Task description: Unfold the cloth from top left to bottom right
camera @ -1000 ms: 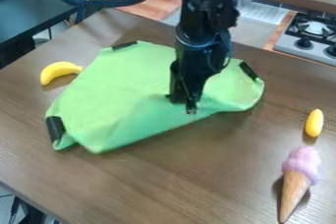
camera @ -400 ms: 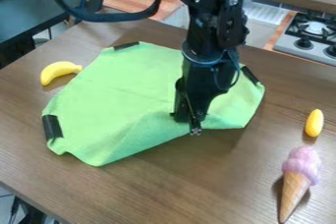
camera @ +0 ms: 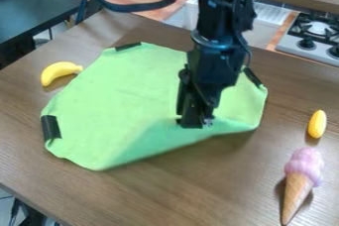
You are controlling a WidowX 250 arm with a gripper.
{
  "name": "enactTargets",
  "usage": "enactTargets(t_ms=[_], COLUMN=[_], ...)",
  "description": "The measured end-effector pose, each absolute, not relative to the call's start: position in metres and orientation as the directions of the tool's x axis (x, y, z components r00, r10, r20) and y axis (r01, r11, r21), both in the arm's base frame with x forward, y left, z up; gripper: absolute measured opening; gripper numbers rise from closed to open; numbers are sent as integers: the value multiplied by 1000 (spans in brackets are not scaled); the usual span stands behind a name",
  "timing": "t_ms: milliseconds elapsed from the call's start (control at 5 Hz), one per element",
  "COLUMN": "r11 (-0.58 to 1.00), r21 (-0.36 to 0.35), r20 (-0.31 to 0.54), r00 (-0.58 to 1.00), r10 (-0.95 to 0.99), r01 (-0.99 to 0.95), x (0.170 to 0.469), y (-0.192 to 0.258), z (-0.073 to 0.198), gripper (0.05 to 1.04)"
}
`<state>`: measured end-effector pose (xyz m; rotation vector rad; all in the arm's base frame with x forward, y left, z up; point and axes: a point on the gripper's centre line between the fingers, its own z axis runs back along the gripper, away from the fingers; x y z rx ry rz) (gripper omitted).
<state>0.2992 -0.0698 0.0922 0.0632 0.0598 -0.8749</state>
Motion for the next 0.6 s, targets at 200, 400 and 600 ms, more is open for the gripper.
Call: enactTargets(t_ms=[200, 400, 600], r11=[647, 570, 522], r21=[-69, -186, -206], r20=[-67, -12, 81], r00=[644, 579, 546], r10=[-762, -815, -834], r01=[759, 800, 828], x=[304, 310, 324], y=[-67, -61, -45], z=[98, 101, 100], gripper=[767, 991, 1001])
